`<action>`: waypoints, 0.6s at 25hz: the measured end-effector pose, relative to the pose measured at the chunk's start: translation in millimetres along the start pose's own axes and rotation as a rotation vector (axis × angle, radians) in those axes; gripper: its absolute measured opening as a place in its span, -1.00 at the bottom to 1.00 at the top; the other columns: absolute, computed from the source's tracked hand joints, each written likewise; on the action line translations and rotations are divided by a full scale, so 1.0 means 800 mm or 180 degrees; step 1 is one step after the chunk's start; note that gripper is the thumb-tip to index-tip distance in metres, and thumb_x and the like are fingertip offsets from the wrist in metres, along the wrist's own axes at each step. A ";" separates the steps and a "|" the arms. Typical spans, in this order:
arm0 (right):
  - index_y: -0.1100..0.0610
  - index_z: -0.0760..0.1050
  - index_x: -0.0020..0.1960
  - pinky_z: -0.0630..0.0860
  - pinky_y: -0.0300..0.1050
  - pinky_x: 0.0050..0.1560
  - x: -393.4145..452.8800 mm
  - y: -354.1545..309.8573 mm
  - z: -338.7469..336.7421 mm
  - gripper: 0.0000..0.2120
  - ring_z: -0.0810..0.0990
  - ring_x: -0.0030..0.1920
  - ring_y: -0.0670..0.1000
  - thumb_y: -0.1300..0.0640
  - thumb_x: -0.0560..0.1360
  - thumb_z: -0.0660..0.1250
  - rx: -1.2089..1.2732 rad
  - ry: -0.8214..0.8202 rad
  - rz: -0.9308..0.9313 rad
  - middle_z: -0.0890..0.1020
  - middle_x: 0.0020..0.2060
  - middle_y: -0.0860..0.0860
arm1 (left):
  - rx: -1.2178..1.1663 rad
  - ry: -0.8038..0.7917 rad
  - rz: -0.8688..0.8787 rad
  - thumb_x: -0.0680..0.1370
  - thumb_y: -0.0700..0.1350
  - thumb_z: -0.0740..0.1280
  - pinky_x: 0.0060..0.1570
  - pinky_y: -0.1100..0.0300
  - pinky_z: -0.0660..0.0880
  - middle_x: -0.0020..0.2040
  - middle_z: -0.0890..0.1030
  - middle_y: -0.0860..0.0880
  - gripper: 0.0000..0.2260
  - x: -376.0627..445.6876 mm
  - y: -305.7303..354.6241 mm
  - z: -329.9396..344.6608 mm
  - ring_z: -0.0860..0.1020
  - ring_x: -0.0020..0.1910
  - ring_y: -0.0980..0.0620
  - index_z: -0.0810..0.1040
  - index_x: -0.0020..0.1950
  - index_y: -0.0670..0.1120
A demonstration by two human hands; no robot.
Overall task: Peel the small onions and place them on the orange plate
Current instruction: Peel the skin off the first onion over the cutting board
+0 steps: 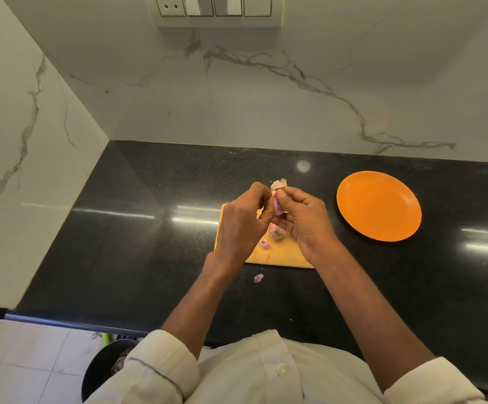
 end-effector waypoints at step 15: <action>0.09 0.68 0.26 0.70 -0.02 0.15 0.000 0.009 0.003 -0.76 0.73 0.16 0.00 0.24 0.62 0.42 -0.0357 0.0028 -0.0220 0.76 0.11 0.00 | -0.1914 0.0019 -0.1988 0.68 -0.11 0.43 0.02 -0.03 0.74 0.01 0.75 -0.09 -0.81 -0.027 -0.054 0.018 0.76 -0.04 -0.06 0.67 0.25 -0.17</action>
Point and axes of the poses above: each hand's wrist, its own x-axis towards the middle knuckle, its own z-axis out of the palm, y = z × x, the point moved 7 cm from there along x, towards the middle knuckle
